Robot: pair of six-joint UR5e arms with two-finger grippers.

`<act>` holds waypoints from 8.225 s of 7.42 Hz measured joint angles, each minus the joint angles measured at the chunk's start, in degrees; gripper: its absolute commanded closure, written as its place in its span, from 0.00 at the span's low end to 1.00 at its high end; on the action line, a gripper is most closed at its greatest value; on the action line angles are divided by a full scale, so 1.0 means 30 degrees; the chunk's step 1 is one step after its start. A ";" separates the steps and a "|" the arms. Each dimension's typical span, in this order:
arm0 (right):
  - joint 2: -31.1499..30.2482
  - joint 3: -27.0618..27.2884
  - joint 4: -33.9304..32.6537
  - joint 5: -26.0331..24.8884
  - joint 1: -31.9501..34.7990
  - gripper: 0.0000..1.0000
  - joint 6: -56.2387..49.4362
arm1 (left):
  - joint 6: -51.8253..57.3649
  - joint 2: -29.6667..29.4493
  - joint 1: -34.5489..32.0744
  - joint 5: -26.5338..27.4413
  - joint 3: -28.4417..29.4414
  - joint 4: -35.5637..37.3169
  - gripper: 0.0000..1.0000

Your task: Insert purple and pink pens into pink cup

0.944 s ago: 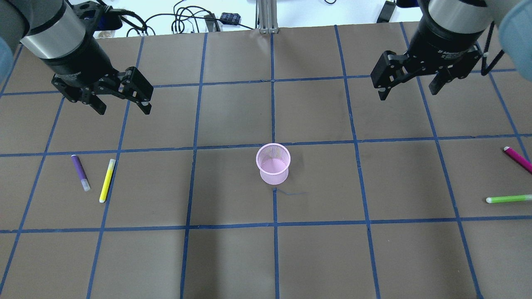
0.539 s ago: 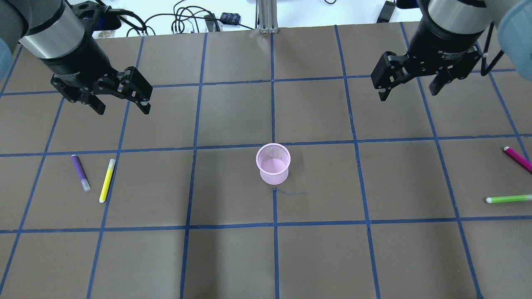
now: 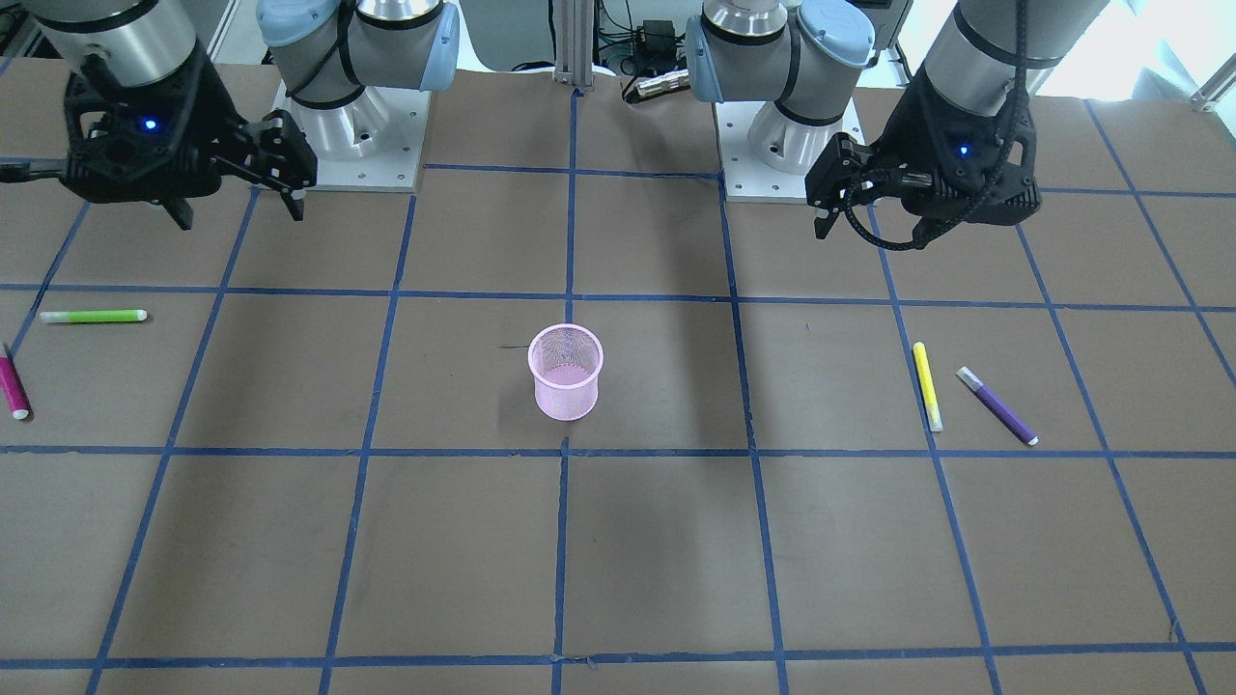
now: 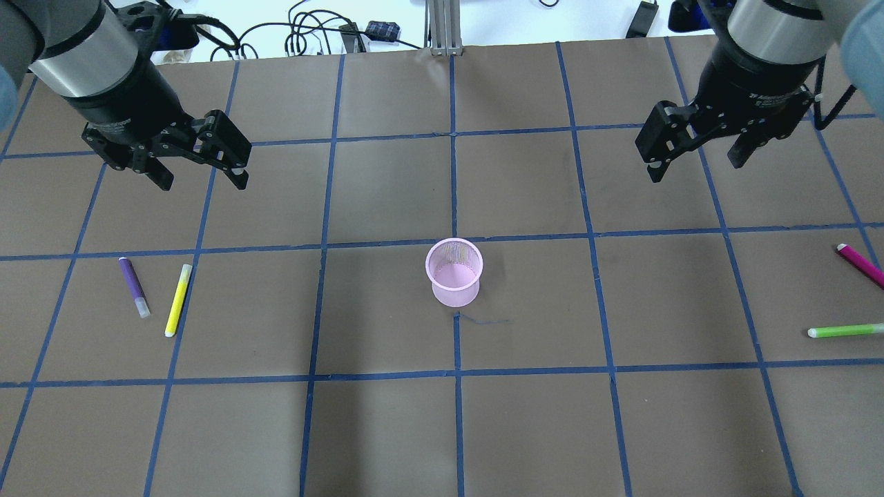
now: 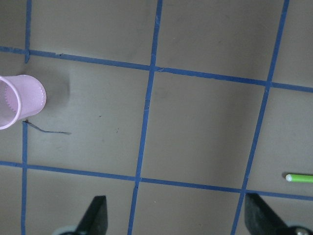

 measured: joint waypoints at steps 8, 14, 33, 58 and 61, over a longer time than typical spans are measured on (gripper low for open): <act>0.7382 0.4460 -1.2870 0.0151 -1.2000 0.00 -1.9084 | -0.0014 -0.0004 0.0065 0.0034 -0.0001 0.0015 0.00; 0.9883 0.4340 -1.4937 -0.0047 -1.2553 0.35 -2.4008 | 0.0246 -0.0521 0.0430 -0.0032 -0.0802 0.0433 0.00; 0.3663 0.4419 -1.4604 0.1907 0.3768 1.00 0.0168 | -0.1368 -0.9503 1.0629 0.0383 -0.3778 1.2798 0.48; 0.3989 0.1153 -0.9587 -0.0555 0.3267 0.00 0.3868 | -2.1446 -0.6395 -0.8686 0.6648 -0.2005 1.6986 1.00; 0.2774 -0.0433 -0.5030 -0.0682 0.2683 0.00 0.2376 | -2.3339 -0.6400 -1.0851 0.8492 -0.3360 1.6977 1.00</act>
